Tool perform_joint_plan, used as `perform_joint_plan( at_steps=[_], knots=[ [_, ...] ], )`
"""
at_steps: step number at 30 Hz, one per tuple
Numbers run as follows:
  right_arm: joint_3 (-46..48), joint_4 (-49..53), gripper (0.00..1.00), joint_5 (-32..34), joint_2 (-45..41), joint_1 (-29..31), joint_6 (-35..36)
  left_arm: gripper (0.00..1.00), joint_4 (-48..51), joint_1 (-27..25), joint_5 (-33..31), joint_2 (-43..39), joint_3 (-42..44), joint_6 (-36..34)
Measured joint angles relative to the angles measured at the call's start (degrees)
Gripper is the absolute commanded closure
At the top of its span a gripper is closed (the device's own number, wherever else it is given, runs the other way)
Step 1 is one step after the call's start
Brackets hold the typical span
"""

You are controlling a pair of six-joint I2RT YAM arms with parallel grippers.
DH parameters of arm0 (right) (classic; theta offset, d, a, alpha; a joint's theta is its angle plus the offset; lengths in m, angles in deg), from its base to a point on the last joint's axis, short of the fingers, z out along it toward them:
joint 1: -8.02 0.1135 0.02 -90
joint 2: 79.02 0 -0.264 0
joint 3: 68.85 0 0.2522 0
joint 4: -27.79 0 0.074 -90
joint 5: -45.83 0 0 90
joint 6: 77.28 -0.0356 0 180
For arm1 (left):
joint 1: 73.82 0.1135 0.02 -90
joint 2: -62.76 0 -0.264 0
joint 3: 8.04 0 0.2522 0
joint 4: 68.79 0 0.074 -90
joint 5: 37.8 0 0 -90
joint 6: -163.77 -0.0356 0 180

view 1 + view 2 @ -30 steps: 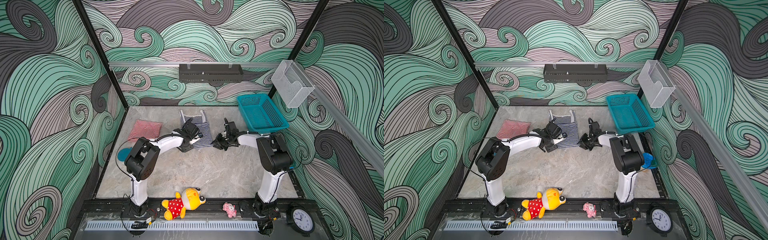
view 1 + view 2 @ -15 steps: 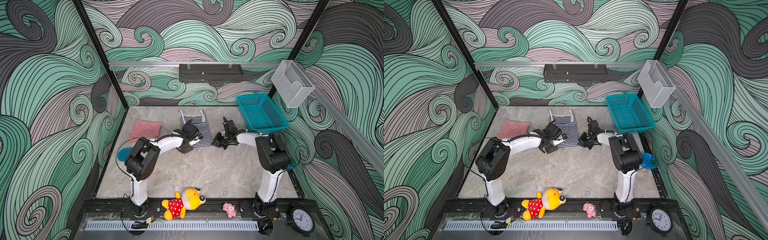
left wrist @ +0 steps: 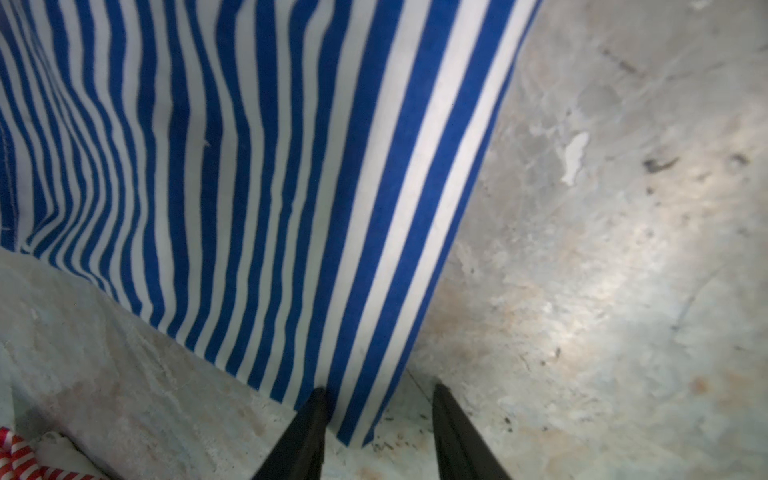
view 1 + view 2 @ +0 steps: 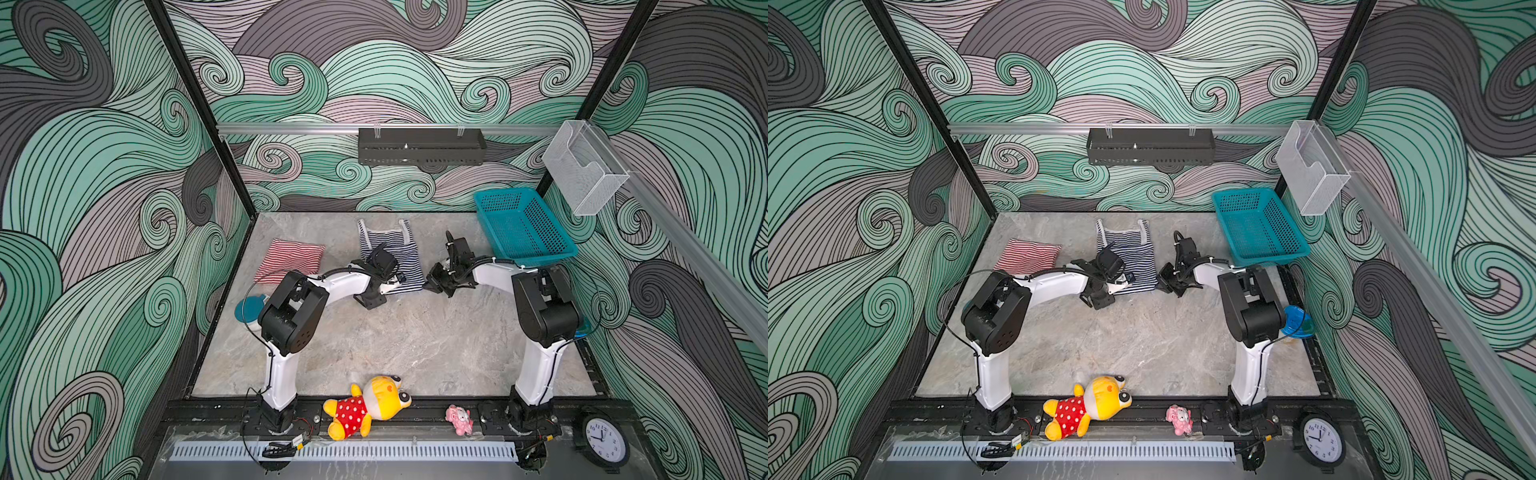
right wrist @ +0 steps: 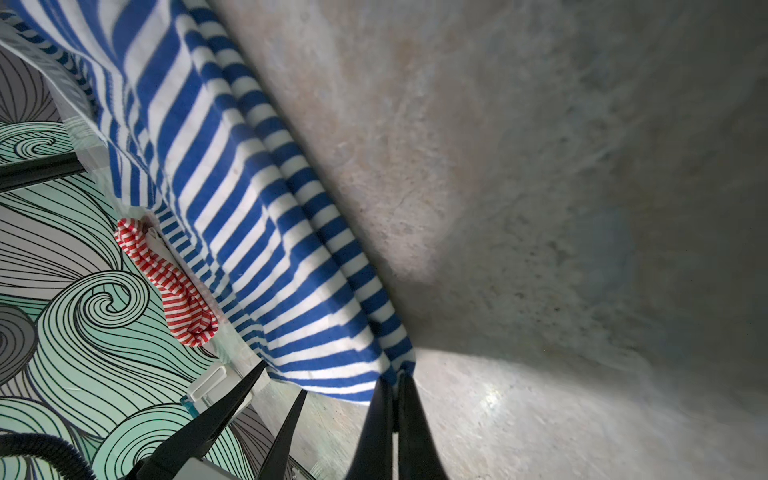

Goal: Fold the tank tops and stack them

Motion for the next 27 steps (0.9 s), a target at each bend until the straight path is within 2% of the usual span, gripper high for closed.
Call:
perform_joint_plan(
  at_steps=[9, 15, 20, 24, 27],
  knots=[
    [-1.57, 0.98, 1.0, -0.04, -1.01, -0.02, 0.33, 0.69, 2.21, 4.0, 2.93, 2.51, -3.76, -0.04],
    [-1.68, 1.57, 1.0, -0.04, -1.7, -0.07, 0.48, 0.81, 2.82, 4.07, 4.28, 2.6, -3.78, -0.7],
    [-1.68, 1.77, 1.0, -0.07, -1.7, -0.09, 0.57, 0.86, 3.04, 4.0, 5.2, 2.6, -3.76, -0.96],
    [-1.68, 1.79, 1.0, -0.09, -1.75, -0.09, 0.57, 0.96, 3.06, 4.0, 5.6, 2.58, -3.76, -1.09],
    [-1.55, 1.66, 1.0, -0.28, -2.29, -0.2, 0.57, 0.98, 3.65, 3.93, 5.92, 2.58, -4.0, -1.31]
  ],
)
